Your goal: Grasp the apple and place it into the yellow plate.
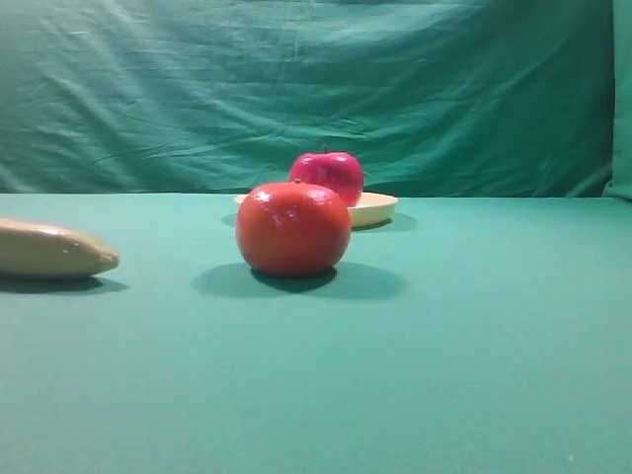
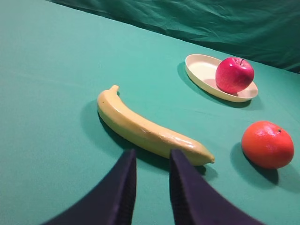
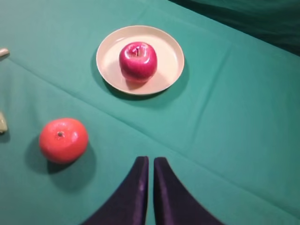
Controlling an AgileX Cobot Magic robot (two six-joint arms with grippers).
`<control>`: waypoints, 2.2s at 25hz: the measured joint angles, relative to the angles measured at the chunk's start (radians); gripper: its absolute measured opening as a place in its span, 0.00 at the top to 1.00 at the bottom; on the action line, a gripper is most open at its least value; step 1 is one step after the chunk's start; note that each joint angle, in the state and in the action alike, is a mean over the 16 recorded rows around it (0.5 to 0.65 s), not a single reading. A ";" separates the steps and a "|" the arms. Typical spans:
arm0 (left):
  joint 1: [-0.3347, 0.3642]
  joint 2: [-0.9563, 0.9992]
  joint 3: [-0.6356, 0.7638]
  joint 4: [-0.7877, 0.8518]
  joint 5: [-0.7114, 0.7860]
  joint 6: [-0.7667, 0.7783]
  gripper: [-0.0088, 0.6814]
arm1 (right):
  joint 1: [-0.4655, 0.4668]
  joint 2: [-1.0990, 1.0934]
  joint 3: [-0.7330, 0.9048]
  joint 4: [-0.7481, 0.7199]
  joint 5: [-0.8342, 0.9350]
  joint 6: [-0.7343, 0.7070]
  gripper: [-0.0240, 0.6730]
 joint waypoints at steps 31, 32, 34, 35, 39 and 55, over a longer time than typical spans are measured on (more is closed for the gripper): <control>0.000 0.000 0.000 0.000 0.000 0.000 0.76 | -0.170 -0.636 0.500 -0.080 -0.118 0.088 0.97; 0.000 0.000 0.000 0.000 0.000 0.000 0.76 | -0.191 -0.659 0.524 -0.080 -0.131 0.089 0.97; 0.000 0.000 0.000 0.000 0.000 0.000 0.76 | -0.234 -0.707 0.572 -0.080 -0.159 0.090 0.97; 0.000 0.000 0.000 0.000 0.000 0.000 0.76 | -0.255 -0.730 0.596 -0.080 -0.172 0.091 0.97; 0.000 0.000 0.000 0.000 0.000 0.000 0.76 | -0.323 -0.814 0.694 -0.079 -0.233 0.091 0.97; 0.000 0.000 0.000 0.000 0.000 0.000 0.76 | -0.393 -0.960 1.012 -0.031 -0.466 0.092 0.97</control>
